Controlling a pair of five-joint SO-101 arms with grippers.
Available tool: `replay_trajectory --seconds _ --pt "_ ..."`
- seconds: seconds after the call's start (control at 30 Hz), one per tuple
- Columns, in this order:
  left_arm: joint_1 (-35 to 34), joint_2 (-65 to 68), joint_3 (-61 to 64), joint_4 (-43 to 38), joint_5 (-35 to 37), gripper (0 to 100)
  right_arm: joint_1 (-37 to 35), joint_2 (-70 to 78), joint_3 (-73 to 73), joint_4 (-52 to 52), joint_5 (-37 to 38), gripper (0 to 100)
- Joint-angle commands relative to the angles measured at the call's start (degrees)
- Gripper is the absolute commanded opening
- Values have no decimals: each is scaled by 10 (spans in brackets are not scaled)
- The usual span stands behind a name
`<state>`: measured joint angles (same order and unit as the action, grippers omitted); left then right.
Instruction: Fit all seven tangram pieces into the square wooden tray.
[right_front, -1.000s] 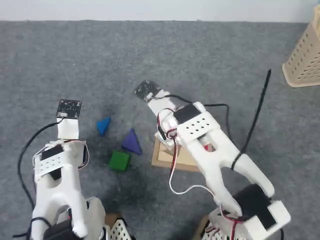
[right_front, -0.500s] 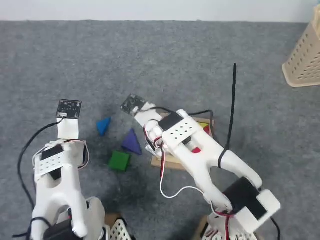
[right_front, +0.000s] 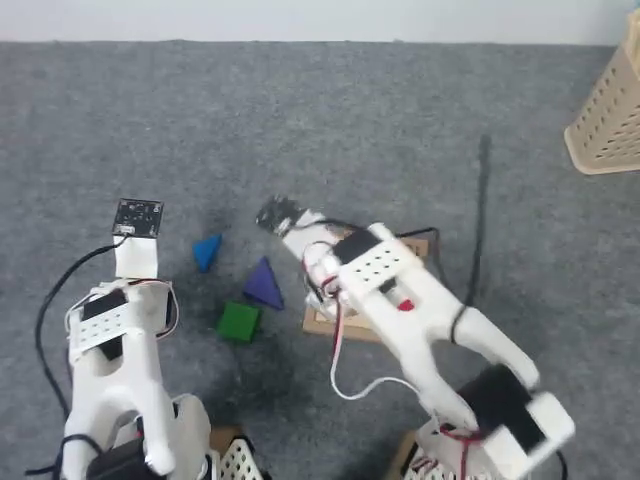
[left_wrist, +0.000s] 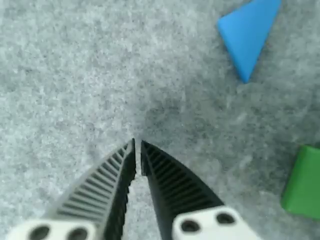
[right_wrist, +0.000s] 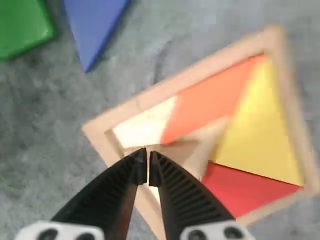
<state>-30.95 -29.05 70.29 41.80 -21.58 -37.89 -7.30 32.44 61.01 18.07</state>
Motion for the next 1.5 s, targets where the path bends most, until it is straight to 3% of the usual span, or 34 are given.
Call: replay_trajectory --seconds 0.0,0.3,0.57,1.13,1.47 --pt "-2 -20 -1 -10 -7 16 17 -61 21 4 -10 6" --pt "-3 -20 -1 -9 -7 16 24 44 40 -18 11 6" --pt "-4 -20 -1 -9 -7 16 98 123 -7 -44 28 6" --pt "-4 -20 -1 -8 -7 16 116 130 -107 -44 25 6" --pt "-2 -19 -1 -9 -7 16 95 68 -91 -32 -7 6"
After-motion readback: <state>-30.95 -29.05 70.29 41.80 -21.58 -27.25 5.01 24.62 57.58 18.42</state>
